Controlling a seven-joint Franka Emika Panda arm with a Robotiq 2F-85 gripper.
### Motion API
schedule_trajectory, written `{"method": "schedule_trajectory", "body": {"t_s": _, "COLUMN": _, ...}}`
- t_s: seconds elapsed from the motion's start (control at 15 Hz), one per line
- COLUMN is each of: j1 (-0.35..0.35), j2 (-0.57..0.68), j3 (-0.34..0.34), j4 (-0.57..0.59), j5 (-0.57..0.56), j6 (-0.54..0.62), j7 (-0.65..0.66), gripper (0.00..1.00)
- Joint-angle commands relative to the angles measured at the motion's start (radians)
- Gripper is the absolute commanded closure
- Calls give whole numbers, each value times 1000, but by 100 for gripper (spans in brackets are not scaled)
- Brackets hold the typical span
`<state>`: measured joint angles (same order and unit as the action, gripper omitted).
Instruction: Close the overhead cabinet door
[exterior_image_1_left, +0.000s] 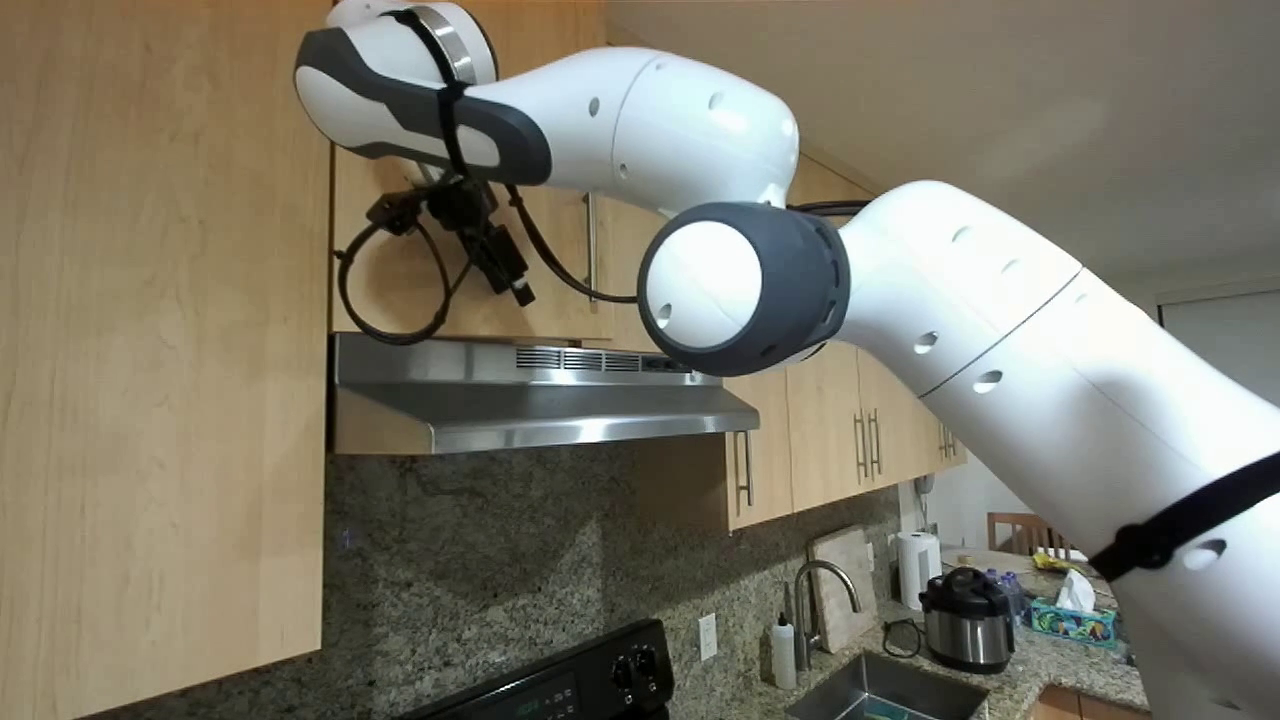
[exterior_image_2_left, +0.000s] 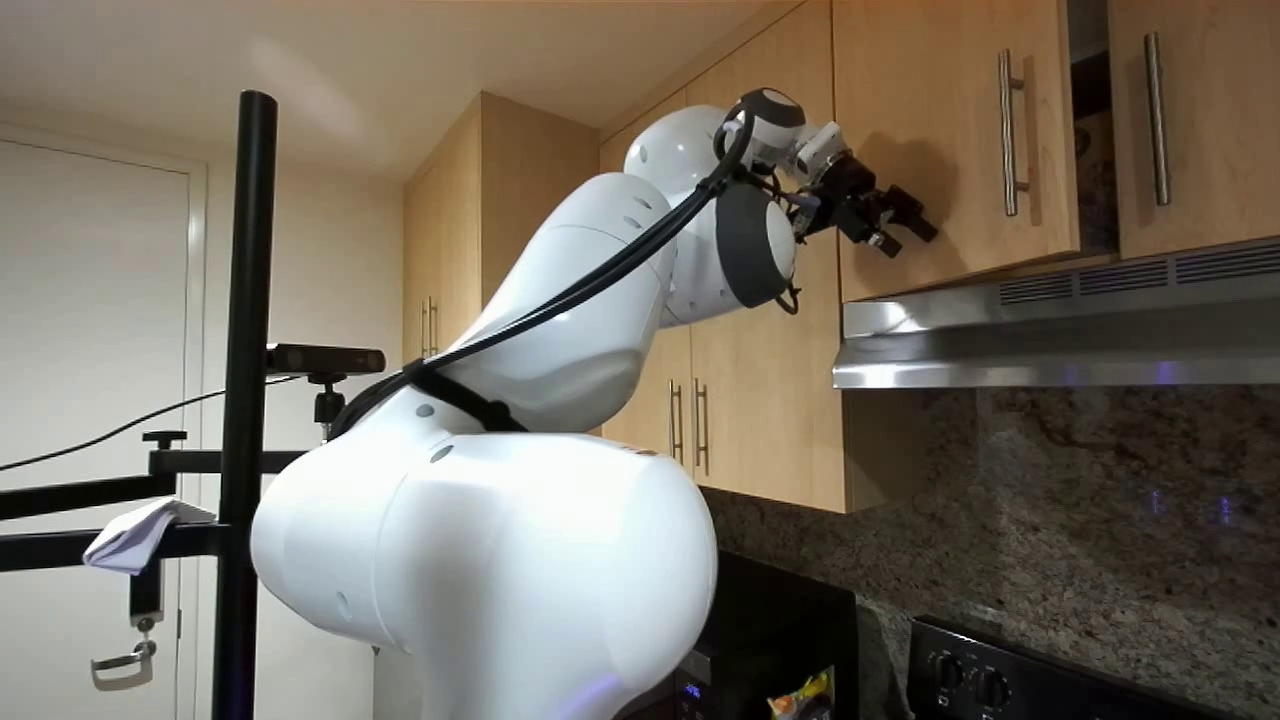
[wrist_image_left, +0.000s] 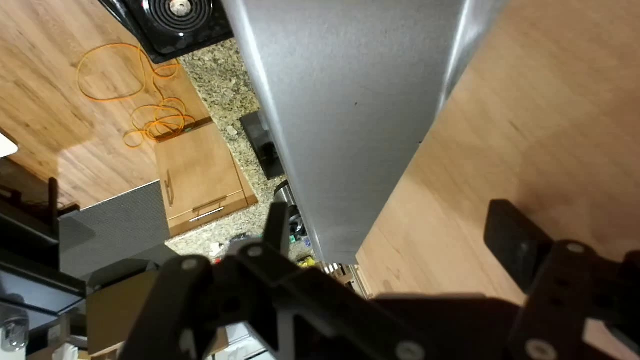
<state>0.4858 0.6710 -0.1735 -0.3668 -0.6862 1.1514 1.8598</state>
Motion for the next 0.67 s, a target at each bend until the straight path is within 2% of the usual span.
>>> {"method": "schedule_trajectory", "body": {"t_s": 0.0, "j1": -19, "j2": 3, "j3": -4, "j4": 0, "j5": 57, "j6": 65, "j7": 90, "gripper": 0}}
{"method": "schedule_trajectory", "body": {"t_s": 0.6, "j1": -26, "j2": 13, "j3": -20, "j4": 0, "j5": 69, "j6": 170, "j7": 158, "gripper": 0}}
